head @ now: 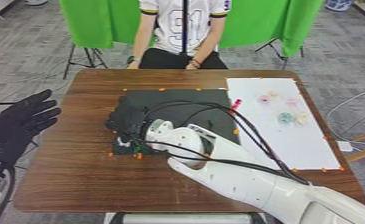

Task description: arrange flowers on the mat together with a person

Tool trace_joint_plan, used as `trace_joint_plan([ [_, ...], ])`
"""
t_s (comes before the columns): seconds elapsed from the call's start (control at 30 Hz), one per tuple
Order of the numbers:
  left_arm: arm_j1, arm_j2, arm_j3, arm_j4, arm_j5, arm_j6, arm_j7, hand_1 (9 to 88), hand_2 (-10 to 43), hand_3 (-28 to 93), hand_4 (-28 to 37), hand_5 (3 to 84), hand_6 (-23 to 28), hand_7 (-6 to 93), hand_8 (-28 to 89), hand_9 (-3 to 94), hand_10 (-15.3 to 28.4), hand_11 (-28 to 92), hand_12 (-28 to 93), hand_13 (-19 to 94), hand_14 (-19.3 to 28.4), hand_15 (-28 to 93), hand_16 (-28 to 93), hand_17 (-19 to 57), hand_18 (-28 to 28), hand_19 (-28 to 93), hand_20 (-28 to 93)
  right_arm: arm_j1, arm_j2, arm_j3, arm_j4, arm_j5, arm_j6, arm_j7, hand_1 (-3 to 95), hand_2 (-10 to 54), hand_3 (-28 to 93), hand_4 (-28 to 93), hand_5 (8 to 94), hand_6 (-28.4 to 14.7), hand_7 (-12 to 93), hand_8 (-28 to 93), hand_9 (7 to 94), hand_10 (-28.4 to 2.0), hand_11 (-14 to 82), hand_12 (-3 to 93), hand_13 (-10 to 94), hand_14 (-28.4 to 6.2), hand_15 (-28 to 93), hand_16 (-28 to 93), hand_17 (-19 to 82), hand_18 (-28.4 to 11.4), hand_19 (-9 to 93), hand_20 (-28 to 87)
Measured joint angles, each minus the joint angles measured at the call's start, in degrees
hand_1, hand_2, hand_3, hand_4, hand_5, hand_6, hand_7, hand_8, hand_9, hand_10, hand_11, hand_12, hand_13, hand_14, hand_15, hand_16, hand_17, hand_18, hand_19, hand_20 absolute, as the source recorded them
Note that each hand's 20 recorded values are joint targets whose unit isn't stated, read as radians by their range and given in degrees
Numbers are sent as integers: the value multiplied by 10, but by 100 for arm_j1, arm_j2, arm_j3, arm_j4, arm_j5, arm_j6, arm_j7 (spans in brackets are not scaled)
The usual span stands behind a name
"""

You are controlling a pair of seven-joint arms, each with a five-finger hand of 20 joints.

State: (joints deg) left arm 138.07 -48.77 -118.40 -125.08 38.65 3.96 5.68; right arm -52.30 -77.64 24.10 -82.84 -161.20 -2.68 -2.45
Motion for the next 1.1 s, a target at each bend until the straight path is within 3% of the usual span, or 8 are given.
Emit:
trace_joint_plan([
  [0.23,46,-9,-21,-5,0,8,5,256,-25,694,-249,329,45,154,-76,280,123,174,201,221,151,256,42,-82,229,451,125,56,44,14,-76,29,-61,38,393,-95,817,-283,556,37,338,-177,615,-71,314,329,541,-67,648,277,213,-164,658,465],
  [0.37,73,-64,-32,-31,2,9,9,256,-25,694,-248,329,45,154,-76,281,123,174,201,221,151,256,42,-82,229,452,125,-97,135,366,-412,121,-176,-45,352,-95,852,-281,531,27,330,-171,579,-85,333,280,520,-76,615,256,203,-166,640,450],
  [0.47,110,-166,-35,-88,13,5,11,256,-25,695,-248,329,46,154,-76,281,123,174,201,221,151,256,42,-82,229,452,125,-487,257,1060,-996,530,-294,-174,376,-95,873,-263,516,29,329,-170,558,-85,320,270,513,-64,527,242,196,-161,580,406],
  [0.67,175,-392,15,-183,31,-9,17,257,-25,694,-249,329,45,155,-76,281,122,174,201,221,151,256,42,-81,229,451,124,-1253,742,2421,-2143,1608,-372,-328,336,-76,866,-250,516,24,324,-166,553,-90,312,270,509,-69,501,249,192,-165,570,396],
  [0.9,254,-567,133,-270,39,-2,168,257,-25,694,-249,329,45,155,-76,282,123,175,201,221,150,255,42,-81,229,451,124,-2349,1538,4305,-2791,3546,-155,-251,321,-36,853,-233,521,7,290,-152,539,-111,291,269,497,-83,470,253,191,-174,531,365],
  [1.1,262,-675,178,-301,49,5,298,257,-25,694,-248,330,45,155,-77,282,123,176,201,222,150,256,43,-81,229,451,124,-3649,1853,6097,-2969,5116,-623,-634,324,-34,859,-224,523,2,282,-148,534,-117,289,269,489,-87,476,257,190,-176,530,361],
])
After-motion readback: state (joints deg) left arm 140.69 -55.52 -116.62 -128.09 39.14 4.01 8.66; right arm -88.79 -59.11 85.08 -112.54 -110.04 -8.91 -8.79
